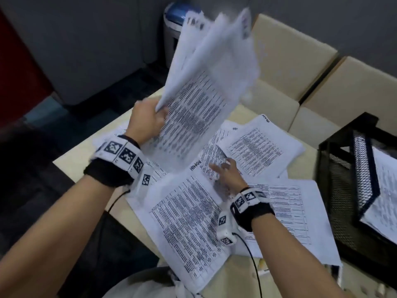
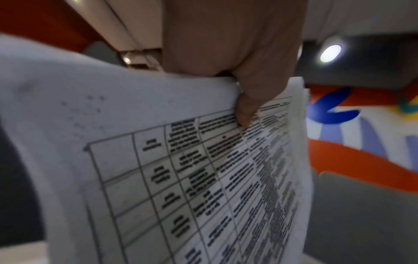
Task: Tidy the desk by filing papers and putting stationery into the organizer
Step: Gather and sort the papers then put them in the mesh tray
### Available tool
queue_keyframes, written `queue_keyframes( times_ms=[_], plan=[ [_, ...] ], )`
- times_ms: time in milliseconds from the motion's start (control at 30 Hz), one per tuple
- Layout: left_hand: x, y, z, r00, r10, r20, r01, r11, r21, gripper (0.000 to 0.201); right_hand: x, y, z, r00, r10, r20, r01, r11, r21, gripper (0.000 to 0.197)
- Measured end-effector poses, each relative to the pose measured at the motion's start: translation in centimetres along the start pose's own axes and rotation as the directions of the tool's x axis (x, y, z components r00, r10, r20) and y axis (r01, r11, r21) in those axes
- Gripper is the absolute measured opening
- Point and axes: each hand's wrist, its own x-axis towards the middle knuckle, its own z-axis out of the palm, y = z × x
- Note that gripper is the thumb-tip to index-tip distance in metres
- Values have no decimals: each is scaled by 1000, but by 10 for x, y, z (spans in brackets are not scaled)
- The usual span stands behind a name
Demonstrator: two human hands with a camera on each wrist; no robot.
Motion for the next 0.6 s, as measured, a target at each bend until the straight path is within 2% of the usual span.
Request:
queue_keyframes(
  times_ms=[33,100,167,200,267,300,333,400,467,500,533,600],
  plan=[
    [2,11,-9,997,77,-11,-78,994,-79,15,-4,-15,-7,999,-25,20,23,995,94,92],
    [3,37,-22,978,202,-48,-208,951,-230,18,-16,-51,-22,989,-145,-17,145,957,250,73],
    [4,60,-31,963,257,-76,-267,900,-345,21,-35,-90,-40,942,-311,-128,336,872,356,39],
    [4,68,-34,961,264,-75,-272,879,-392,23,-47,-107,-49,911,-361,-200,412,800,436,24],
    [4,77,-32,958,279,-63,-274,836,-475,17,-71,-133,-64,830,-430,-355,558,635,535,20],
    [2,78,-30,957,286,-49,-270,815,-513,13,-82,-140,-70,782,-458,-423,623,573,532,23],
    [-1,78,-27,959,282,-16,-243,793,-559,17,-93,-143,-73,742,-479,-470,671,547,501,25],
    [-8,74,-18,963,251,93,-133,749,-649,42,-103,-135,-75,695,-533,-483,717,559,416,25],
    [-18,71,-10,969,207,134,-49,695,-717,72,-104,-117,-71,689,-547,-475,722,576,384,35],
    [-20,67,-4,977,177,119,-31,672,-740,80,-102,-107,-68,698,-525,-487,711,591,381,41],
    [-22,64,2,985,141,99,-19,661,-750,79,-99,-96,-64,712,-493,-500,693,611,383,44],
    [-29,61,14,994,68,82,14,679,-734,60,-92,-78,-54,743,-435,-509,646,663,377,41]
  ],
)
